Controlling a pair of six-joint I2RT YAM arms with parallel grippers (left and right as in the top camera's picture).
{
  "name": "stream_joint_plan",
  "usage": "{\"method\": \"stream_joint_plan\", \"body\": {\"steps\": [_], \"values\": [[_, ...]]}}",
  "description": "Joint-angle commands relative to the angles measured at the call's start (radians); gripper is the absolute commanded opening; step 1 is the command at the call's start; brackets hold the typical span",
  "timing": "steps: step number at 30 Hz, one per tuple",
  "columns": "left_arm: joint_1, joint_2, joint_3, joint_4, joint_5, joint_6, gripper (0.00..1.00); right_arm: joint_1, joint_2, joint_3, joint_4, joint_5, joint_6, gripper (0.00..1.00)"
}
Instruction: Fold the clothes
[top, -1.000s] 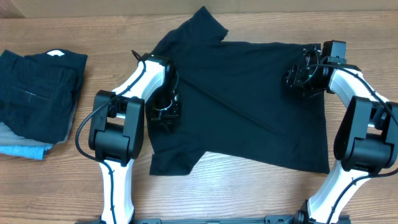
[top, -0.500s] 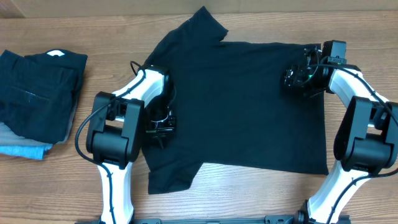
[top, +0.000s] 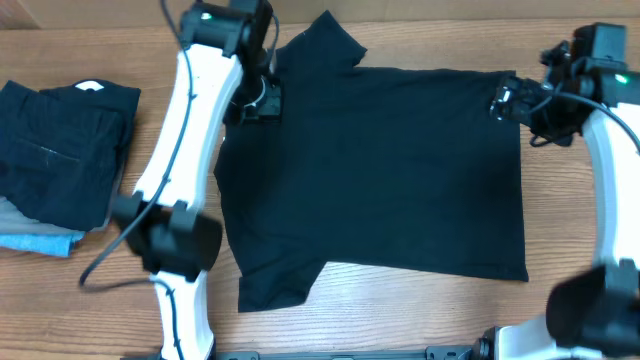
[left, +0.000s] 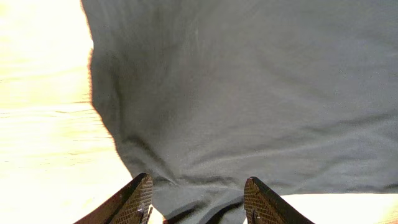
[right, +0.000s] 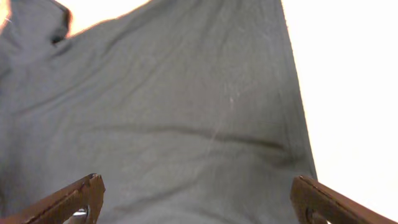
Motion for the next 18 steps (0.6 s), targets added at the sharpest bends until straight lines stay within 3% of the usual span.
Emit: {"method": "stream_joint_plan", "body": {"steps": [1, 5, 9, 13, 15, 18], "values": [[-0.039, -0.278, 0.041, -0.003, -0.018, -0.006, 0.52, -0.001, -0.122, 0.018, -0.120, 0.044, 0.129, 1.00], [-0.150, -0.502, 0.013, -0.046, -0.132, -0.089, 0.55, -0.002, -0.299, -0.040, -0.286, 0.115, 0.237, 1.00], [-0.273, -0.611, -0.150, -0.046, -0.275, -0.208, 0.57, -0.002, -0.471, -0.197, -0.289, 0.091, 0.237, 1.00], [-0.357, -0.629, -0.503, 0.009, -0.265, -0.314, 0.58, -0.002, -0.576, -0.445, -0.242, 0.070, 0.236, 1.00], [-0.450, -0.629, -0.780, 0.128, -0.193, -0.320, 0.58, -0.002, -0.578, -0.557, -0.203, 0.006, 0.233, 1.00], [-0.556, -0.629, -0.994, 0.254, -0.197, -0.288, 0.58, -0.002, -0.577, -0.589, -0.146, -0.004, 0.233, 1.00]]}}
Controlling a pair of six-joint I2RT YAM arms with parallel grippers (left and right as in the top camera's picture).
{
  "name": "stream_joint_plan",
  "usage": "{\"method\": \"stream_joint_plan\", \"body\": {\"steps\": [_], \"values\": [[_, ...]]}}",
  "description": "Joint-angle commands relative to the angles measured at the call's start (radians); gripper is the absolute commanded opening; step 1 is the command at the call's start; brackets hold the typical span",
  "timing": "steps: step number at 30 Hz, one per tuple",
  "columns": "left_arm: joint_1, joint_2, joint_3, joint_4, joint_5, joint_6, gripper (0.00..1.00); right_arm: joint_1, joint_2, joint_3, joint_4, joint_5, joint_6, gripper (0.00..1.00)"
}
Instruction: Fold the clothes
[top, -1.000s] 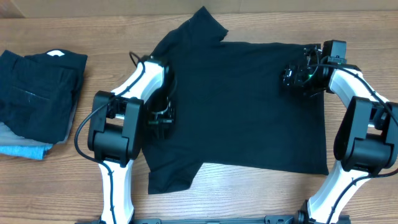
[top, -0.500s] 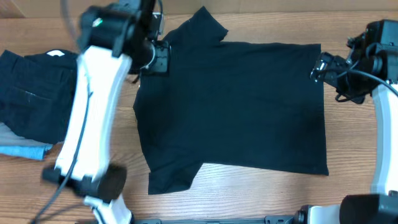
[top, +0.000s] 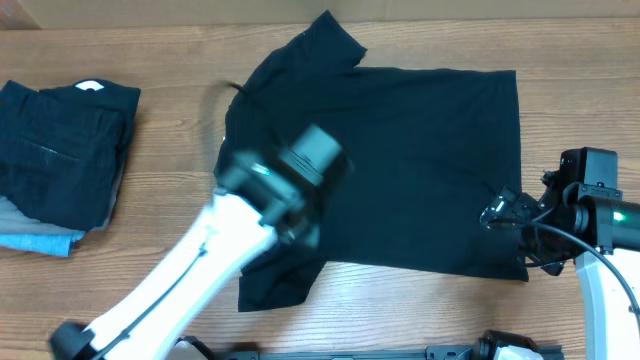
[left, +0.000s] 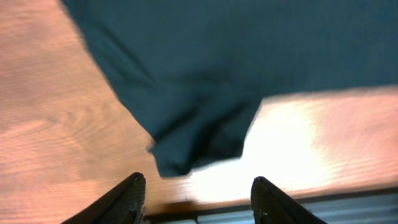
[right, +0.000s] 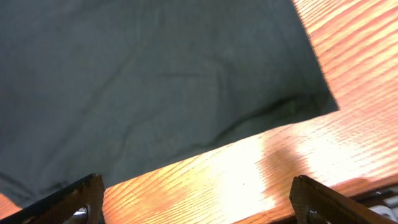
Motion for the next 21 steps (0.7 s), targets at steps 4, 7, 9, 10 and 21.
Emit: {"method": "stream_joint_plan", "body": {"steps": [4, 7, 9, 10, 21], "values": [[-0.142, -0.010, -0.375, 0.211, 0.122, 0.147, 0.58, -0.002, -0.011, -0.032, 0.073, -0.031, 0.005, 1.00], [-0.143, -0.010, -0.493, 0.346, 0.159, 0.258, 0.58, -0.002, -0.010, -0.031, 0.096, -0.031, 0.005, 1.00], [-0.143, -0.010, -0.554, 0.430, 0.180, 0.276, 0.59, -0.002, -0.010, -0.032, 0.095, -0.031, 0.003, 1.00], [-0.143, -0.010, -0.579, 0.464, 0.201, 0.286, 0.61, -0.002, -0.010, -0.032, 0.095, -0.027, 0.000, 1.00], [-0.143, -0.003, -0.641, 0.619, 0.240, 0.246, 0.67, -0.002, -0.010, -0.032, 0.102, -0.023, -0.015, 1.00]]}}
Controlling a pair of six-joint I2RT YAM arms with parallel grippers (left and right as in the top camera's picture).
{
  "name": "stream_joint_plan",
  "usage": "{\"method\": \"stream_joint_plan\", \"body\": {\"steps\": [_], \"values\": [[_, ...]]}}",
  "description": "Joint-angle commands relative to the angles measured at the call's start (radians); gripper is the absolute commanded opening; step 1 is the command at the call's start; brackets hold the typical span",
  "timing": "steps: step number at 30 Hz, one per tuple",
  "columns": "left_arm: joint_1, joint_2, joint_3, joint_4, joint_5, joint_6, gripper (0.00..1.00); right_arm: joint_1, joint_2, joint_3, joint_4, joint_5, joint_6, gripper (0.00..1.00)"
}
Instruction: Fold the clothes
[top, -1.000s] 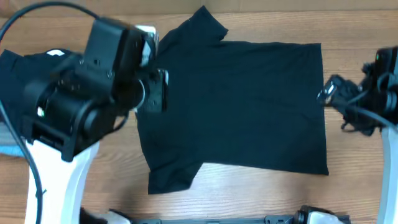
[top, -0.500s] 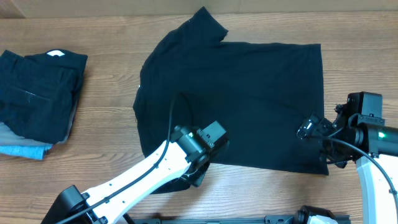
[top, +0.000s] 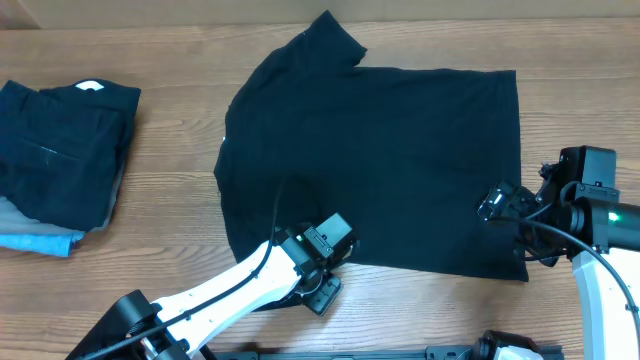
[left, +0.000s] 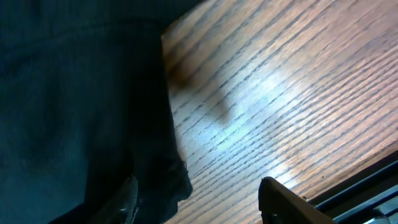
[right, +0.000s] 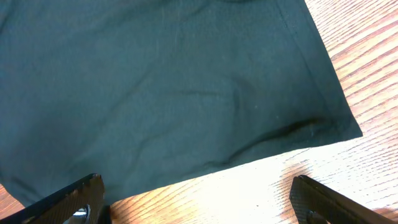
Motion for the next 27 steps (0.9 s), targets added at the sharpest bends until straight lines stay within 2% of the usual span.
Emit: {"method": "stream_joint_plan", "body": {"steps": [1, 4, 5, 10, 12, 13, 15, 19, 21, 23, 26, 27], "values": [[-0.005, 0.003, -0.005, 0.024, -0.016, -0.024, 0.68, -0.002, -0.009, -0.003, 0.006, 0.003, -0.025, 1.00], [-0.005, 0.008, -0.006, 0.010, -0.084, -0.091, 0.68, -0.002, -0.009, -0.003, 0.008, 0.003, -0.025, 1.00], [-0.005, 0.025, -0.006, -0.005, -0.126, -0.153, 0.65, -0.002, -0.009, -0.003, 0.011, 0.003, -0.025, 1.00], [-0.005, 0.146, -0.006, -0.004, -0.110, -0.210, 0.63, -0.002, -0.009, -0.003, 0.014, 0.003, -0.025, 1.00], [-0.005, 0.172, -0.005, -0.010, -0.087, -0.211, 0.38, -0.002, -0.009, -0.003, 0.014, 0.003, -0.025, 1.00], [-0.005, 0.171, 0.000, -0.017, -0.087, -0.211, 0.30, -0.002, -0.009, -0.003, 0.014, 0.003, -0.025, 1.00], [-0.005, 0.171, 0.058, -0.087, -0.089, -0.209, 0.24, -0.002, -0.009, -0.003, 0.014, 0.003, -0.025, 1.00], [-0.005, 0.171, 0.216, -0.248, -0.098, -0.142, 0.23, -0.002, -0.009, -0.003, 0.014, 0.003, -0.025, 1.00], [-0.004, 0.171, 0.289, -0.277, -0.130, -0.072, 0.32, -0.002, -0.009, -0.003, 0.013, 0.003, -0.025, 1.00], [-0.004, 0.171, 0.321, -0.303, -0.179, -0.058, 0.36, -0.002, -0.009, -0.003, 0.013, 0.003, -0.025, 1.00], [-0.003, 0.171, 0.346, -0.314, -0.248, -0.055, 0.37, -0.002, -0.009, -0.003, 0.014, 0.003, -0.025, 1.00], [-0.003, 0.171, 0.346, -0.316, -0.245, -0.056, 0.35, -0.002, -0.009, -0.003, 0.014, 0.003, -0.025, 1.00]]}}
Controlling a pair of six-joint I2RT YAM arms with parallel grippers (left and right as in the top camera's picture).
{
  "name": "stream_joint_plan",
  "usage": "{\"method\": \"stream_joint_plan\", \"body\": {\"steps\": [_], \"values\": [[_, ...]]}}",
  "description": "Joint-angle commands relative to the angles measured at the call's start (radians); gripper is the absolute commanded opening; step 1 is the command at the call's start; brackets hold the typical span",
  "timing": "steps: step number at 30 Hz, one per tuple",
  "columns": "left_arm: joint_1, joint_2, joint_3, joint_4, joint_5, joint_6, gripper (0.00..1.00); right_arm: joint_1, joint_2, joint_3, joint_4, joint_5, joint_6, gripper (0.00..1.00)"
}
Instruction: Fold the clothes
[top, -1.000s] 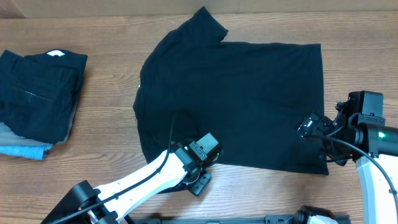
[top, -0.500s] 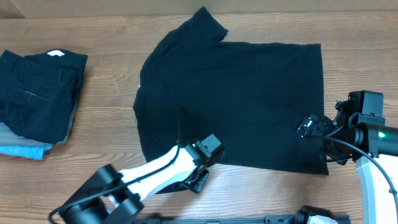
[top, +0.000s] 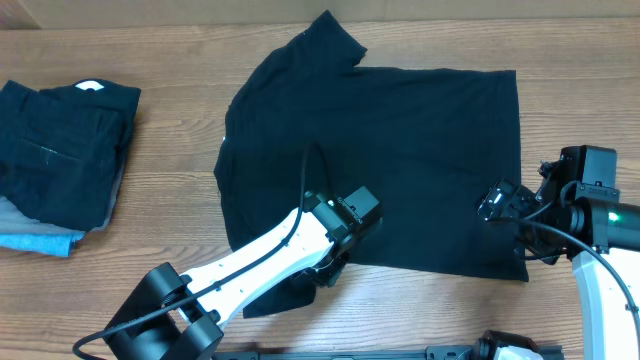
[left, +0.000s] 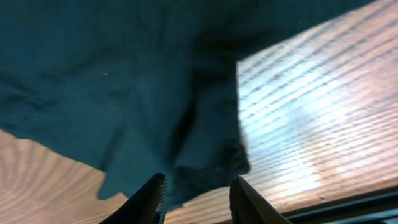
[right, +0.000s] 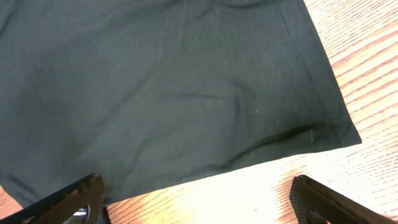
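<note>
A black T-shirt (top: 400, 150) lies spread flat mid-table, collar to the left and hem to the right. My left gripper (top: 343, 238) hangs over its near left part, close to the near sleeve (top: 268, 292). In the left wrist view the left gripper (left: 198, 200) is open above the rumpled sleeve (left: 205, 149), holding nothing. My right gripper (top: 508, 212) hovers by the shirt's near right corner. In the right wrist view the right gripper (right: 199, 202) is wide open over the hem corner (right: 336, 127), with bare wood between its fingers.
A stack of folded dark clothes (top: 60, 150) sits at the left end of the wooden table (top: 170, 210). The table's front edge (left: 348, 202) runs just beyond the near sleeve. The left arm's white links (top: 250, 275) cross the near left of the table.
My left gripper has shifted from the near sleeve's edge by the table front to a little farther in and right over the shirt, and its jaws stand narrower. The right arm has barely moved.
First my left gripper was at the shirt's far left shoulder and my right at the far hem corner, both open. Then both were on the near side. Later the left hung low by the near sleeve, the right by the near hem corner, where they stay. The shirt lies flat.
</note>
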Motion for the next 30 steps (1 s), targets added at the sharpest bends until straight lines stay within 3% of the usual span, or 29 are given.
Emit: {"method": "stream_joint_plan", "body": {"steps": [1, 2, 5, 10, 15, 16, 17, 18, 21, 25, 28, 30], "values": [[-0.003, -0.002, 0.024, -0.013, -0.040, 0.018, 0.34, -0.002, -0.009, -0.003, 0.002, 0.002, -0.003, 1.00], [-0.003, -0.001, 0.024, -0.044, -0.024, -0.039, 0.42, -0.002, -0.009, -0.003, 0.001, 0.002, -0.003, 1.00], [0.019, -0.002, 0.024, -0.127, -0.027, -0.336, 0.50, -0.002, -0.009, -0.003, 0.000, 0.002, -0.011, 1.00], [0.108, -0.069, 0.024, -0.117, 0.040, -0.406, 0.55, -0.002, -0.009, -0.003, -0.001, 0.002, -0.010, 1.00], [0.305, -0.414, -0.018, -0.116, 0.013, -0.520, 0.59, -0.001, -0.009, -0.003, -0.004, 0.001, -0.010, 1.00], [0.324, -0.507, -0.070, -0.109, 0.023, -0.592, 0.85, -0.002, -0.009, -0.003, -0.004, -0.001, -0.011, 1.00], [0.325, -0.571, -0.124, -0.109, 0.023, -0.644, 0.93, -0.002, -0.009, -0.003, -0.004, -0.002, -0.010, 1.00], [0.325, -0.626, -0.192, -0.108, 0.044, -0.681, 0.94, -0.002, -0.009, -0.003, -0.004, -0.002, -0.010, 1.00], [0.325, -0.662, -0.332, -0.105, 0.085, -0.799, 0.92, -0.002, -0.009, -0.003, -0.004, -0.003, -0.010, 1.00], [0.325, -0.661, -0.507, 0.058, 0.157, -0.929, 0.83, -0.001, -0.009, -0.003, -0.005, -0.003, -0.010, 1.00], [0.326, -0.661, -0.592, 0.113, 0.206, -1.010, 0.67, -0.001, -0.009, -0.003, -0.005, -0.006, -0.010, 1.00], [0.326, -0.661, -0.621, 0.124, 0.216, -1.048, 0.67, -0.001, -0.009, -0.003, -0.005, -0.006, -0.010, 1.00]]}}
